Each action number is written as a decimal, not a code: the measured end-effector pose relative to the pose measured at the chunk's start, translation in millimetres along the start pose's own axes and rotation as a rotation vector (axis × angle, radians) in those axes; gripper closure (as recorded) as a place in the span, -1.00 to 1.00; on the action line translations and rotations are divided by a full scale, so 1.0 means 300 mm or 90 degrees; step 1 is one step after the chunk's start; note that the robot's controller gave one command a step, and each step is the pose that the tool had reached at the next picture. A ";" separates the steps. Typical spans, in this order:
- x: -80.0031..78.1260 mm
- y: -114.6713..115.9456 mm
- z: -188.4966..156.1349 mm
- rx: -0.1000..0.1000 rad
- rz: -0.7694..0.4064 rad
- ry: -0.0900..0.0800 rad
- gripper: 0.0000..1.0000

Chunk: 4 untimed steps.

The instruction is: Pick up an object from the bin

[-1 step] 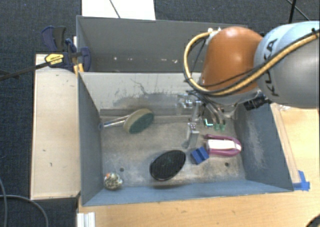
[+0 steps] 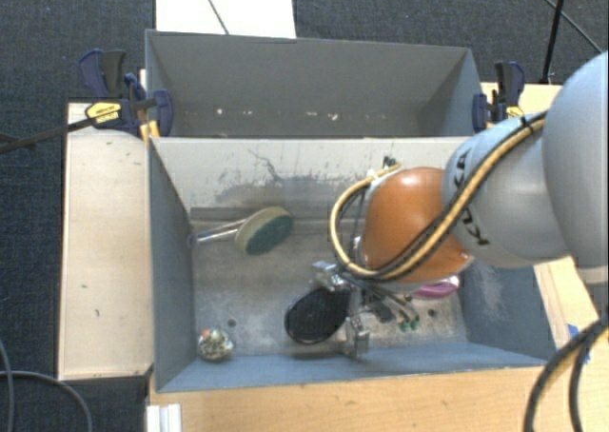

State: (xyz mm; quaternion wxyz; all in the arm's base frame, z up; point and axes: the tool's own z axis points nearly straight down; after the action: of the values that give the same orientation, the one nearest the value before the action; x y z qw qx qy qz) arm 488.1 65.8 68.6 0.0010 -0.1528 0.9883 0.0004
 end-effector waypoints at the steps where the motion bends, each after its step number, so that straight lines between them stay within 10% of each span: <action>1: -0.001 0.000 -0.004 0.000 0.003 -0.001 1.00; 2: -0.065 0.006 -0.590 0.001 0.018 -0.005 1.00; 3: -0.060 0.007 -0.577 0.000 0.019 0.000 -1.00; 4: -0.107 -0.024 -0.161 0.000 0.162 0.004 -1.00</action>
Offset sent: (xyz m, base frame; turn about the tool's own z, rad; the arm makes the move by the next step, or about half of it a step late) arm 0.0000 0.0000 0.0000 0.0000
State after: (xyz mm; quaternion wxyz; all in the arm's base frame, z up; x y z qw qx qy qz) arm 520.9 68.5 116.8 -0.0019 -0.0264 0.9997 0.0002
